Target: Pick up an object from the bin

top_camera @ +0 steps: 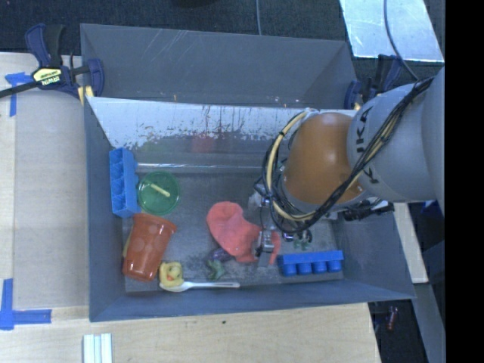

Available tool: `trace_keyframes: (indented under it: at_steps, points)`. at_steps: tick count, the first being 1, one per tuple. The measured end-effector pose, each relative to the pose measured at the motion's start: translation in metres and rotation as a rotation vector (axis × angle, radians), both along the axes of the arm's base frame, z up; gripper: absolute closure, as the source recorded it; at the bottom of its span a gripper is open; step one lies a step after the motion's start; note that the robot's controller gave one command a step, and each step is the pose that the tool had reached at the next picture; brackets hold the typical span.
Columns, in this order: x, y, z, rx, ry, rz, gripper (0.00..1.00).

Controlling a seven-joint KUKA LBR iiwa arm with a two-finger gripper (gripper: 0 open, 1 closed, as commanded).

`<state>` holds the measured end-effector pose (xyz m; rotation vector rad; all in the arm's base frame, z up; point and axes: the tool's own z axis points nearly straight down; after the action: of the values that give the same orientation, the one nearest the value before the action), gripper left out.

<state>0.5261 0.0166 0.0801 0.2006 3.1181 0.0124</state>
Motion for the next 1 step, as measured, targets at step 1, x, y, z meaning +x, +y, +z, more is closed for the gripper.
trace_keyframes:
  at_steps: [1]
  points:
    - [-0.0128,0.0067,-0.0065,0.0,-0.024,-0.032,1.0]
